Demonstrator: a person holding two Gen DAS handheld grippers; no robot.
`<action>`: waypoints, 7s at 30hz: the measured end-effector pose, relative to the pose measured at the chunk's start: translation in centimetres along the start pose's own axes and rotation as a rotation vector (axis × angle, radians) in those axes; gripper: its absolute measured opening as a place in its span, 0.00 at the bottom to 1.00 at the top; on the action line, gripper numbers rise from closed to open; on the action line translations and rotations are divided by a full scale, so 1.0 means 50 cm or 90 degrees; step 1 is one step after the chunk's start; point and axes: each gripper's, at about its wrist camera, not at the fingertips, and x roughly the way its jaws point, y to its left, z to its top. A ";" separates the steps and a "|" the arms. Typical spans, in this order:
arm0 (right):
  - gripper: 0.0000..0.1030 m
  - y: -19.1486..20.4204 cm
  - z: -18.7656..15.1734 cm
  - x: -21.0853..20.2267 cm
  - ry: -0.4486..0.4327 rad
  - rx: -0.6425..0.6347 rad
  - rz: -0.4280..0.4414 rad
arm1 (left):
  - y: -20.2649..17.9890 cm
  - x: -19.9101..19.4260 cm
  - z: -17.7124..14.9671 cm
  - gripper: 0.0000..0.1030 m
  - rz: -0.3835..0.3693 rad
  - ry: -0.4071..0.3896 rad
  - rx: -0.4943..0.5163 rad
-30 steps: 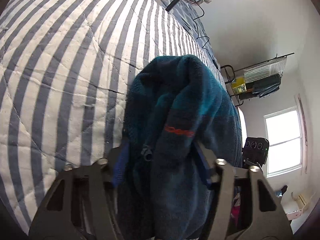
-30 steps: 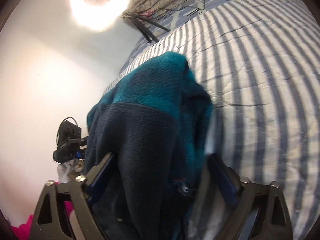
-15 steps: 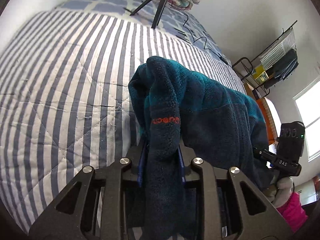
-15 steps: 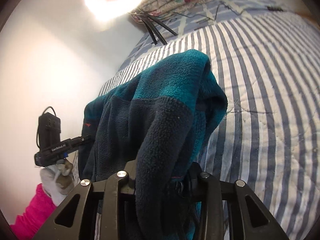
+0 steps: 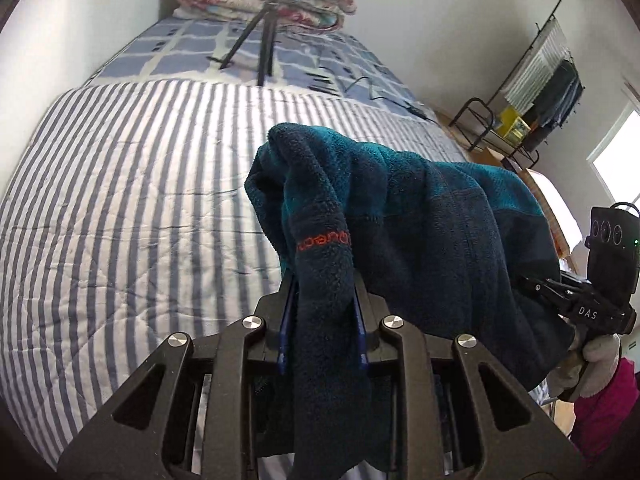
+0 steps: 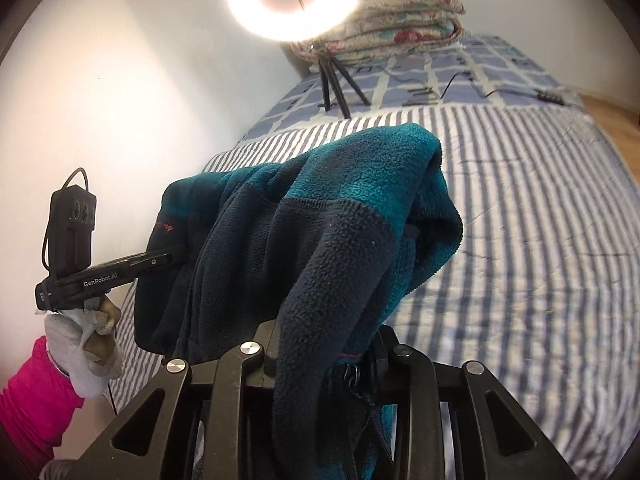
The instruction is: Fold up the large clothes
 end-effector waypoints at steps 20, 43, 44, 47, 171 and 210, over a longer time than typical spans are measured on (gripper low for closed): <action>0.26 -0.250 0.159 -0.117 -0.066 0.003 -0.135 | -0.263 0.222 0.215 0.22 -0.075 -0.001 0.079; 0.24 -0.596 0.430 -0.014 -0.106 0.030 -0.272 | -0.466 0.639 0.480 0.22 -0.110 -0.012 0.086; 0.24 -0.610 0.432 -0.007 -0.106 0.031 -0.272 | -0.469 0.654 0.484 0.22 -0.110 -0.012 0.082; 0.24 -0.648 0.432 0.017 -0.097 0.036 -0.274 | -0.476 0.690 0.487 0.22 -0.112 -0.003 0.076; 1.00 0.120 -0.163 -0.420 -0.300 0.027 -0.404 | -0.418 -0.320 -0.241 1.00 0.132 -0.214 0.274; 1.00 0.124 -0.161 -0.401 -0.293 0.031 -0.400 | -0.421 -0.330 -0.235 1.00 0.134 -0.214 0.270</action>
